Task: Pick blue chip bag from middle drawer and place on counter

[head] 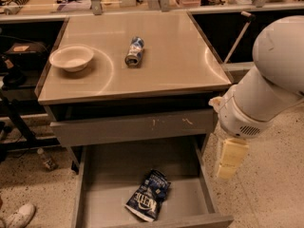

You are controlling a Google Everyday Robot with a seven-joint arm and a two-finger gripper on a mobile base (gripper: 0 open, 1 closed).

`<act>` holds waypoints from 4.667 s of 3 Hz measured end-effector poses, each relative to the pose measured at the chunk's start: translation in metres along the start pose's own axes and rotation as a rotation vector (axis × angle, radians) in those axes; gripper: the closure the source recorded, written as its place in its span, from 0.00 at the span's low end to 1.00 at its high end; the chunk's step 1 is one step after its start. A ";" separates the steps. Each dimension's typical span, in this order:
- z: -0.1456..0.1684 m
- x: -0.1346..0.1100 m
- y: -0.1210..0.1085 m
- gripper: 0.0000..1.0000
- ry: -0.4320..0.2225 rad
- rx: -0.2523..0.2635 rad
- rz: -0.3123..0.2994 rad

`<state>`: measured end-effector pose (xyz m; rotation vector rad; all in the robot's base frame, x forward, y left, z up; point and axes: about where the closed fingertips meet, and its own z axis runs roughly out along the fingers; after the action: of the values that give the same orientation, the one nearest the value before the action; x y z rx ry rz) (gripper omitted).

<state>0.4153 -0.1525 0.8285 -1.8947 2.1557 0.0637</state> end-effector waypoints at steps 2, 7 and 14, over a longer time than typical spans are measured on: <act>0.083 -0.004 -0.010 0.00 0.028 -0.037 -0.105; 0.230 -0.031 0.007 0.00 -0.009 -0.171 -0.237; 0.426 -0.061 0.016 0.00 -0.056 -0.335 -0.321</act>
Offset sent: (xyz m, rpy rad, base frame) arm 0.0449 0.0283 -0.1342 -0.0628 0.0426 0.1727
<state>0.4798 -0.0022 0.4301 -2.3688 1.8685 0.4309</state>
